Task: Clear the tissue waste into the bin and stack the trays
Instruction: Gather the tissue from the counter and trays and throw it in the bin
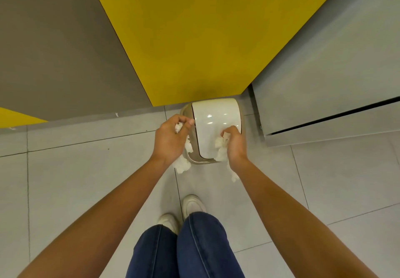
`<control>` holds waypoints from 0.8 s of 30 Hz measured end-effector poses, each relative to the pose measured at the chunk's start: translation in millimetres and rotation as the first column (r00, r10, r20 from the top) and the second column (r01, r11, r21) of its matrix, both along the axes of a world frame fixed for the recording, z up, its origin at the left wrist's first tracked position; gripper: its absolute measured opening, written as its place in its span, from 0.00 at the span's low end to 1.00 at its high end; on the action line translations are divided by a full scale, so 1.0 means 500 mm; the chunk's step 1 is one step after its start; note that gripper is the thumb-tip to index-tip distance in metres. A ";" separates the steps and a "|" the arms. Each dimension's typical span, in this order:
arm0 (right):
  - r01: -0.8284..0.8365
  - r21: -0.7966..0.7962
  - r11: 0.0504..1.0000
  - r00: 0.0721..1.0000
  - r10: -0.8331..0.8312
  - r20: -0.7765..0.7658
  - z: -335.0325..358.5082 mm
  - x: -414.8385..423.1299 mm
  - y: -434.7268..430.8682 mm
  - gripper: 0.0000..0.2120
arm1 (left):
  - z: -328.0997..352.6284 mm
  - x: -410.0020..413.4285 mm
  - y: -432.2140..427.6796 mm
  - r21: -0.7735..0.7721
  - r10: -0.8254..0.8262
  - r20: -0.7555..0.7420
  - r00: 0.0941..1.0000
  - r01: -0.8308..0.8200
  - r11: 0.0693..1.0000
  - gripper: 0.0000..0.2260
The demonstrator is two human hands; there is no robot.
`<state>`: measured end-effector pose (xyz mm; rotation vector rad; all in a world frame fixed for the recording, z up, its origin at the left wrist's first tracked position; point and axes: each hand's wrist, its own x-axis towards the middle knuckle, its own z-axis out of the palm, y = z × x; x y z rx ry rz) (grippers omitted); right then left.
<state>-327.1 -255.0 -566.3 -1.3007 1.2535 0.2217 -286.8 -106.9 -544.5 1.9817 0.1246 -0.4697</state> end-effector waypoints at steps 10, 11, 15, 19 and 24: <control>0.328 0.230 0.916 0.941 -0.294 -0.167 -0.098 0.038 -0.019 0.16 | -0.035 -0.009 -0.022 -0.058 -0.114 -0.006 0.993 0.114 0.992 0.05; 0.356 0.246 0.902 0.932 -0.322 -0.167 -0.108 0.042 -0.019 0.18 | -0.039 -0.011 -0.026 -0.068 -0.141 0.004 0.990 0.141 0.988 0.05; 0.443 0.334 0.832 0.896 -0.427 -0.123 -0.140 0.051 -0.027 0.17 | -0.060 -0.017 -0.050 -0.055 -0.251 0.054 0.966 0.254 0.966 0.08; 0.480 0.390 0.785 0.869 -0.486 -0.091 -0.142 0.049 -0.033 0.13 | -0.086 -0.019 -0.075 0.059 -0.385 0.175 0.906 0.380 0.923 0.11; 0.433 0.420 0.798 0.891 -0.448 -0.068 -0.144 0.035 -0.050 0.16 | -0.117 -0.020 -0.115 0.267 -0.693 0.214 0.689 0.641 0.720 0.11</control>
